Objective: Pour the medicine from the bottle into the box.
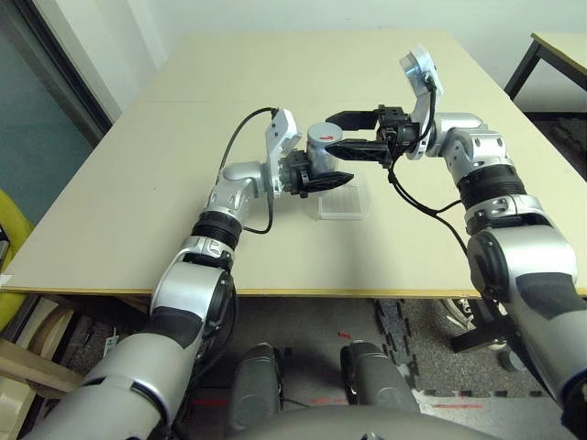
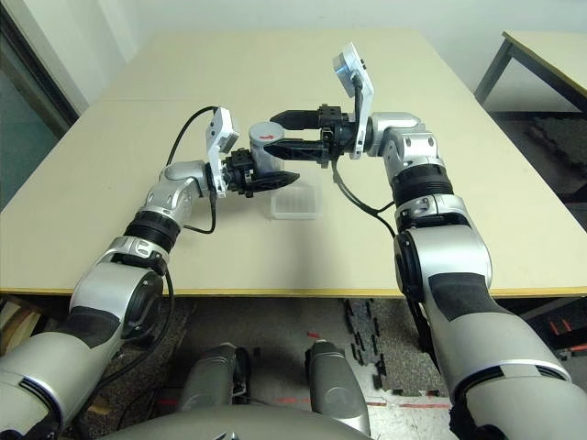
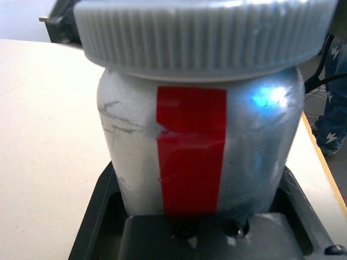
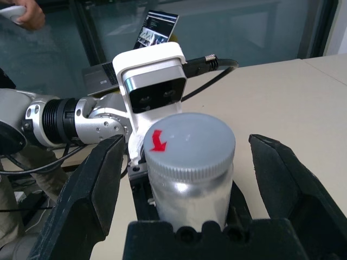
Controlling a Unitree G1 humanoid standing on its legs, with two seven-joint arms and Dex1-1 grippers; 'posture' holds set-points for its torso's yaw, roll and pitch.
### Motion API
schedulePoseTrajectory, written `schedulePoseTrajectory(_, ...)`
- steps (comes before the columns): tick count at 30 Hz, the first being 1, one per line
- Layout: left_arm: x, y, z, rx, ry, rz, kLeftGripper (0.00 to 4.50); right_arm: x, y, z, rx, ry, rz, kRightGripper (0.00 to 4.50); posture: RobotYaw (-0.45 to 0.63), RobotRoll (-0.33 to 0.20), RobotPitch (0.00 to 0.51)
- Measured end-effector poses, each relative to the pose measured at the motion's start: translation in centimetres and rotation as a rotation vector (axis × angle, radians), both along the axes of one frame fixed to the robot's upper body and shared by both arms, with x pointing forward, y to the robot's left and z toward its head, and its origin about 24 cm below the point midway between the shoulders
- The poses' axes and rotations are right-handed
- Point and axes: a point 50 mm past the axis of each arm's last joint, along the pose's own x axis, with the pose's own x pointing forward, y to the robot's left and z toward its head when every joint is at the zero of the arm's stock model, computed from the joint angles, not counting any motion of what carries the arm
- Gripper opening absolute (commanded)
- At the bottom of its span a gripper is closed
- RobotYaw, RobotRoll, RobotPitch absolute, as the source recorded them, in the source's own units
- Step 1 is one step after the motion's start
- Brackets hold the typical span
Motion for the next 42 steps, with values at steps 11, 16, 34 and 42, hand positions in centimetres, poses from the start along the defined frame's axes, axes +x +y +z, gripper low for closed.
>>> schedulePoseTrajectory(11,0.0,-0.2,0.0,-0.002,-0.001,-0.004,2.7,0.1,0.6,0.0,0.006,-0.02,-0.01,3.52,-0.21,0.0,0.029)
schedulePoseTrajectory(16,0.0,-0.1,0.0,-0.002,-0.001,-0.001,2.7,0.1,0.6,0.0,0.008,-0.026,-0.011,2.57,-0.21,0.0,0.03)
schedulePoseTrajectory(34,0.0,-0.2,-0.1,-0.011,0.003,0.013,2.7,1.3,-1.4,2.4,0.32,0.157,-0.301,2.57,-0.2,0.0,0.034)
schedulePoseTrajectory(42,0.2,1.0,-0.3,-0.005,0.006,0.067,2.7,2.5,-5.2,-0.6,0.167,0.102,-0.766,2.57,-0.21,0.0,0.028)
